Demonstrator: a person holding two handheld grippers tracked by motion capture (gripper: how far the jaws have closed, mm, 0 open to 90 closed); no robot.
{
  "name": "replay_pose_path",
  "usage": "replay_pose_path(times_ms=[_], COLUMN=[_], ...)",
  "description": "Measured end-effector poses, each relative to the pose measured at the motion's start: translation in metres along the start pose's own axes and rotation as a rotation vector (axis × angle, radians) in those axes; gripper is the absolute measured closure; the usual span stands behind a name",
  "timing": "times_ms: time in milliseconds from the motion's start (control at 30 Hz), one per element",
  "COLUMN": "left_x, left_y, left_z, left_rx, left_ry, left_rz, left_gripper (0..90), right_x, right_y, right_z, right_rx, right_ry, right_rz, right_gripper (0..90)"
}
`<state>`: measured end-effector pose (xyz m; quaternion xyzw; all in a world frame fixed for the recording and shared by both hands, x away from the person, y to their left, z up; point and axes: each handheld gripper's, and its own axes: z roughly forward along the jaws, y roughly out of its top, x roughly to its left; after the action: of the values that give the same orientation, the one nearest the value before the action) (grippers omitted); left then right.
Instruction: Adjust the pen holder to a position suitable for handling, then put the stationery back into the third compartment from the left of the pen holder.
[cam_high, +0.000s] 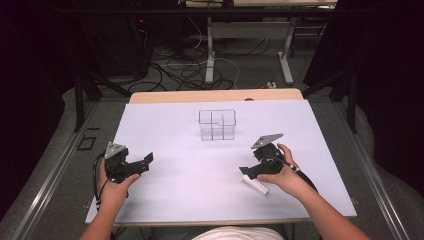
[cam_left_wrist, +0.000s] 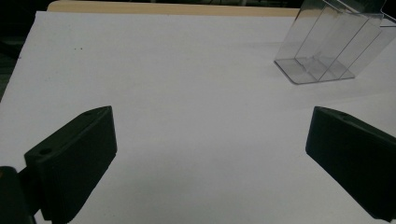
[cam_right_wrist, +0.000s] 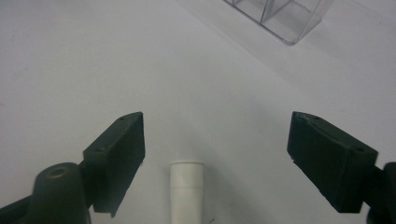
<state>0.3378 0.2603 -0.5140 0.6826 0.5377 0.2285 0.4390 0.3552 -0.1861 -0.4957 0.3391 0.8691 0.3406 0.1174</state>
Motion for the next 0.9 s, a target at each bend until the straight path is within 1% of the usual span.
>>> replay_pose_path(times_ms=[33, 67, 167, 200, 267, 300, 333, 367, 433, 467, 500, 533, 567, 600, 633, 667, 700, 733, 800, 867, 900], left_x=[0.000, 0.000, 0.000, 0.000, 0.000, 0.000, 0.000, 0.001, 0.001, 0.001, 0.001, 0.001, 0.001, 0.000, 0.000, 0.000, 0.000, -0.001, -0.002, -0.003, -0.003], left_y=[0.000, 0.000, 0.000, 0.000, -0.001, -0.001, -0.001, -0.001, -0.001, -0.001, -0.001, -0.001, 0.000, 0.000, 0.000, 0.000, 0.001, 0.001, 0.001, 0.002, 0.002], left_z=[0.000, 0.000, 0.000, -0.001, -0.002, -0.002, -0.002, -0.003, -0.002, -0.002, -0.002, -0.002, -0.002, -0.002, -0.002, -0.002, -0.002, -0.002, -0.002, -0.001, -0.001], left_rx=[0.000, -0.004, -0.003, -0.002, -0.002, -0.005, -0.006, -0.004, -0.005, -0.004, -0.001, -0.001, -0.002, -0.001, -0.003, -0.001, -0.002, -0.006, -0.005, -0.002, -0.006], left_ry=[0.000, 0.001, 0.002, 0.003, 0.005, 0.007, 0.007, 0.009, 0.011, 0.010, 0.011, 0.012, 0.012, 0.010, 0.010, 0.009, 0.010, 0.009, 0.005, 0.003, 0.004], left_rz=[0.000, 0.003, 0.000, 0.000, -0.002, -0.002, -0.001, -0.003, -0.009, -0.009, -0.005, -0.002, -0.001, -0.001, -0.001, 0.001, 0.004, 0.004, 0.008, 0.013, 0.014], left_gripper=[2.0, 2.0, 2.0, 2.0, 2.0, 2.1, 2.0, 2.0, 2.0, 2.1, 2.1, 2.1, 2.1, 2.1, 2.1, 2.1, 2.1, 2.1, 2.1, 2.1, 2.1], right_x=[0.001, 0.001, 0.002, 0.003, 0.003, 0.004, 0.004, 0.004, 0.005, 0.005, 0.005, 0.005, 0.006, 0.006, 0.006, 0.006, 0.007, 0.008, 0.009, 0.010, 0.009], right_y=[-0.002, -0.003, -0.008, -0.011, -0.013, -0.015, -0.017, -0.019, -0.022, -0.024, -0.025, -0.026, -0.028, -0.029, -0.030, -0.031, -0.032, -0.035, -0.037, -0.040, -0.041], right_z=[-0.001, -0.002, -0.006, -0.009, -0.010, -0.012, -0.012, -0.013, -0.014, -0.013, -0.014, -0.013, -0.012, -0.012, -0.012, -0.012, -0.012, -0.011, -0.011, -0.010, -0.010], right_rx=[0.001, 0.007, 0.013, 0.038, 0.046, 0.065, 0.069, 0.090, 0.115, 0.119, 0.136, 0.132, 0.136, 0.151, 0.152, 0.151, 0.147, 0.165, 0.174, 0.196, 0.202], right_ry=[-0.005, -0.003, 0.007, 0.028, 0.030, 0.037, 0.042, 0.046, 0.048, 0.055, 0.058, 0.050, 0.041, 0.046, 0.043, 0.045, 0.050, 0.054, 0.058, 0.054, 0.053], right_rz=[0.006, -0.005, 0.005, 0.013, 0.007, 0.016, 0.016, 0.023, 0.029, 0.018, 0.013, 0.000, 0.003, -0.003, -0.006, -0.007, -0.009, 0.006, 0.008, 0.036, 0.037], right_gripper=[22.6, 25.5, 29.0, 29.9, 29.9, 29.9, 29.9, 30.0, 33.7, 34.3, 34.3, 34.6, 34.7, 34.7, 35.5, 38.6, 39.9, 40.2, 40.5, 40.5, 41.9])
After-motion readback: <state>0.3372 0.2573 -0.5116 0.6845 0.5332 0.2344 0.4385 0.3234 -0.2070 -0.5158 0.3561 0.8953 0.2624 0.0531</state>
